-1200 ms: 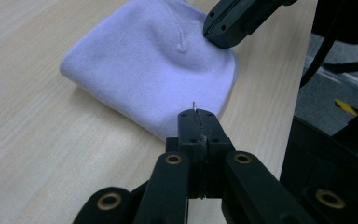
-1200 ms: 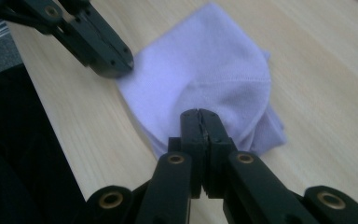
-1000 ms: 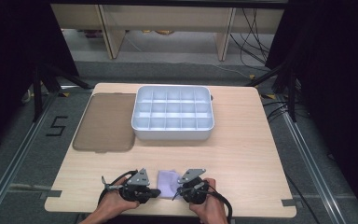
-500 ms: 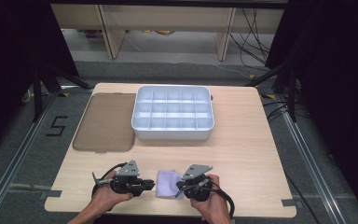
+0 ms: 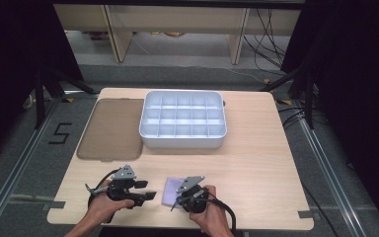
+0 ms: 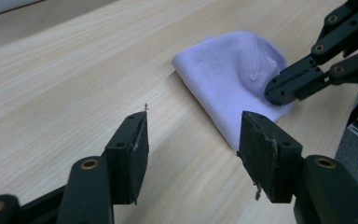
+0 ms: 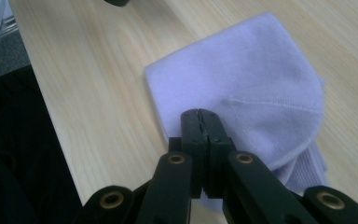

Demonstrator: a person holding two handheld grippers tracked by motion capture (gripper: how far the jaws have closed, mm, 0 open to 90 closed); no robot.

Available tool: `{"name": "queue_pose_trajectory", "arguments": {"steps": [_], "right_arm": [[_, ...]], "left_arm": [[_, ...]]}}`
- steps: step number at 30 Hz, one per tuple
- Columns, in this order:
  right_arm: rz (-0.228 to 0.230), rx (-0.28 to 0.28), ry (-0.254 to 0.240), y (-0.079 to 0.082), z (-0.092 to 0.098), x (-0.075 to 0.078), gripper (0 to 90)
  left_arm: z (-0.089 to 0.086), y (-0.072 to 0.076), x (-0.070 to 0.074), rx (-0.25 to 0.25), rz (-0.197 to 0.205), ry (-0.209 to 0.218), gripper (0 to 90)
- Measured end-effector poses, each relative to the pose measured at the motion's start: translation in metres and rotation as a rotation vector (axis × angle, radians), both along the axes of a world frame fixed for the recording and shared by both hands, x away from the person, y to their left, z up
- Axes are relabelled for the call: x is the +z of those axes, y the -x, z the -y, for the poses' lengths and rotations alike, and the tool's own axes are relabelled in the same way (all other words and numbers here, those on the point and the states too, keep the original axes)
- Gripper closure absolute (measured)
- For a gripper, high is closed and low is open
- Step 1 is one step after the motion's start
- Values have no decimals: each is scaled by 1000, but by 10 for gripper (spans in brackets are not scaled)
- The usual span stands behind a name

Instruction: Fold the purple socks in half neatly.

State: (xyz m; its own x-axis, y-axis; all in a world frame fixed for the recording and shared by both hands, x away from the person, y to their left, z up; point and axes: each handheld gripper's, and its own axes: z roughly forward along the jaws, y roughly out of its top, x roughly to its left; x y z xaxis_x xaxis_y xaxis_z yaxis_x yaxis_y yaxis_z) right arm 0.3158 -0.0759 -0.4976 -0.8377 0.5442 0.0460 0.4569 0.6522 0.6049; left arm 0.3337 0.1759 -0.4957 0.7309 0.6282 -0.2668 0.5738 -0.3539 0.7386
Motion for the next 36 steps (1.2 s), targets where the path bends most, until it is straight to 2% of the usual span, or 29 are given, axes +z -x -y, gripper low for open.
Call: {"name": "queue_pose_trajectory", "arguments": {"steps": [1,2,5,7,8,9,10,11,12,13,14,15,16,17,18,20,21,22,23,24,29,32,35,36], "right_arm": [[-22,-3,1,0,-1,1,900],[-11,-9,-5,-1,-4,1,900],[-25,-32,-32,-2,-9,-1,899],[-31,-8,-61,-4,-9,-2,895],[-22,-33,-72,-3,-9,-2,894],[-25,-37,-78,-3,-8,1,894],[-1,-27,-101,-5,-5,4,894],[-11,-48,-103,-3,-2,8,894],[28,-39,-124,-5,1,10,894],[10,-63,-114,-4,6,14,894],[28,-67,-136,-4,9,14,895],[15,-81,-130,-4,12,16,894],[36,-85,-143,-5,15,15,894],[23,-88,-135,-5,19,17,894],[28,-98,-157,-5,20,16,894],[18,-103,-146,-4,23,18,894],[28,-105,-165,-5,23,17,894],[41,-68,-146,-7,24,17,893],[41,-67,-147,-7,24,17,891],[29,-77,-152,-6,24,18,889],[34,-91,-147,-5,24,19,888],[38,-74,-144,-6,24,18,888],[48,-91,-152,-5,22,18,888],[47,-78,-139,-5,22,19,888]], "left_arm": [[-1,-2,0,7,4,-1,415],[-1,-2,-1,13,2,4,412],[0,-4,-3,16,-6,-3,406],[0,-4,-4,17,-17,-9,406],[0,-4,-4,20,-18,-7,407],[1,-5,-4,19,-22,-5,407],[1,-5,-4,24,-25,-2,408],[2,-4,-4,26,-24,11,413],[3,-3,-4,27,-24,6,418],[4,-3,-4,24,-26,11,423],[5,-3,-4,16,-30,5,428],[7,-2,-5,13,-32,6,431],[9,-2,-6,9,-34,10,434],[12,-2,-6,14,-38,15,440],[14,-2,-7,9,-40,19,446],[18,-3,-6,7,-41,14,462],[21,-4,-7,3,-45,15,471],[23,-5,-7,-7,-47,18,484],[27,-5,-8,-7,-48,5,497],[29,-6,-9,-11,-49,9,510],[33,-6,-13,-4,-46,-20,566],[35,-6,-15,-10,-46,-46,602],[36,-6,-18,-19,-44,-53,647],[36,-6,-18,-19,-45,-51,664]]}}
